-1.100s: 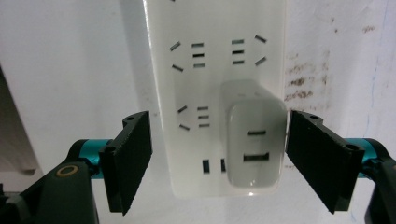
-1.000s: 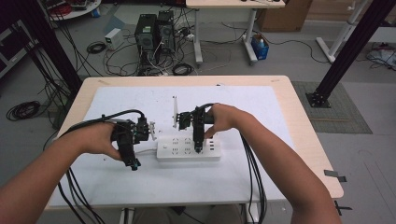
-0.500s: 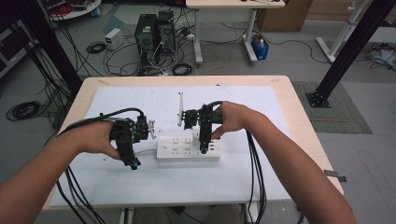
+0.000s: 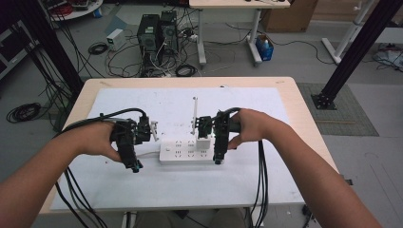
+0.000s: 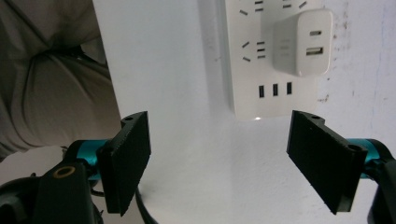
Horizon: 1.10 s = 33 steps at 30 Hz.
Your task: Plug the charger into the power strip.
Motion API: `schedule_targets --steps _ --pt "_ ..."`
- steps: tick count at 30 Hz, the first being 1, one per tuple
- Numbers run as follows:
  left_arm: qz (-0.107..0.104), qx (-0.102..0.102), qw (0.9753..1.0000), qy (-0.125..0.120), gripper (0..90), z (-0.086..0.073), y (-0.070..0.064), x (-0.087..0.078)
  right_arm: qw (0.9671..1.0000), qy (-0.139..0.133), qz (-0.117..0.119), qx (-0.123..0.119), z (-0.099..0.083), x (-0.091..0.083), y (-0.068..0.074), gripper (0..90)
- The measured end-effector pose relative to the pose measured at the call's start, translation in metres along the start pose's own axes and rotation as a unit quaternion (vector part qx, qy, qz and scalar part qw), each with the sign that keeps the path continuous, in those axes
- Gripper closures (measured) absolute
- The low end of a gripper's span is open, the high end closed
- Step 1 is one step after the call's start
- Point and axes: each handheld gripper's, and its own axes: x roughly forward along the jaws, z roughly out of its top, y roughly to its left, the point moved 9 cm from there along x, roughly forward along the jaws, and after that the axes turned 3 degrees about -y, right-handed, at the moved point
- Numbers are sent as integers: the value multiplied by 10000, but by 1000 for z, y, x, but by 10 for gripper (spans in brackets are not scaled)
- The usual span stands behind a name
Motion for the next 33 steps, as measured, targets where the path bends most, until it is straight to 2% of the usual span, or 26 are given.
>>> schedule_targets --steps 1,7,12,15,17,18,22,27,32,33 --pt "11 80 9999 60 216 0 2 -3 10000 -7 -11 -17 -2 -2 1 214" --pt "-5 90 10000 37 215 3 0 -13 9999 -23 -23 99 -12 -15 10 214" --pt "-37 116 9999 68 216 6 -2 -19 9999 83 -60 -15 -18 -21 18 214" --pt "-36 133 9999 70 216 9 -4 -24 9999 74 -69 18 -20 -27 23 214" --pt "-28 146 9999 82 216 10 -4 -25 9999 86 -76 2 -21 -28 23 214" --pt "-31 178 9998 102 216 10 -5 -26 9999 64 -102 101 -21 -29 24 214" --pt "-29 150 9998 107 216 9 -7 -28 9998 -8 -77 161 -21 -31 22 214" --pt "-11 120 9999 102 215 7 -8 -28 9997 100 -123 173 -22 -30 21 214" --pt "4 136 9999 87 216 8 -9 -30 9998 46 -132 135 -21 -31 21 214" --pt "4 136 9999 87 216 8 -9 -30 9997 41 -126 201 -21 -31 22 214"
